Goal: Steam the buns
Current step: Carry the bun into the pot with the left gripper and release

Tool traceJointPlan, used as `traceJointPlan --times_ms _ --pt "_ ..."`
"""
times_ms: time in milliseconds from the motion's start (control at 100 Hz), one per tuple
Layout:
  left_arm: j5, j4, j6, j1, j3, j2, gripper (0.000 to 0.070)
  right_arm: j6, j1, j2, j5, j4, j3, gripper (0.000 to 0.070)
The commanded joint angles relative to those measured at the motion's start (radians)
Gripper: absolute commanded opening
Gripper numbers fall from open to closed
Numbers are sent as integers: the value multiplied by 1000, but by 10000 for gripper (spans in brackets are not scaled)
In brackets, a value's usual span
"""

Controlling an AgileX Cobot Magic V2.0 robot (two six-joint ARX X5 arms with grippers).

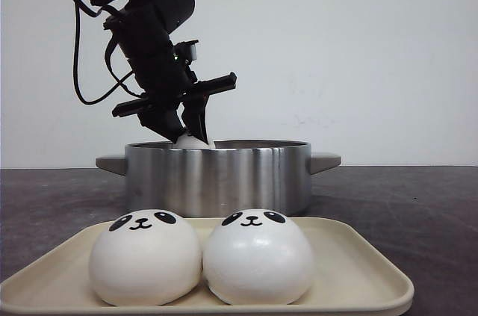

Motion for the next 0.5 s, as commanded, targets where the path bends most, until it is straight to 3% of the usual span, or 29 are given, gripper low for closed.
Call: traceJointPlan --times_ms 0,50,100,280,490 --pt "3 13 11 -4 21 21 337 30 13 10 1 -2 15 10" --pt "3 14 11 -4 21 20 476 34 13 10 0 -5 15 10" --pt "3 14 11 -4 21 20 535 34 13 10 0 -8 15 10" --pt "3 -26 11 -4 30 18 535 33 13 10 -27 -20 8 10" --pt "-4 -191 9 -4 111 -20 533 34 13 10 -54 -22 -72 10"
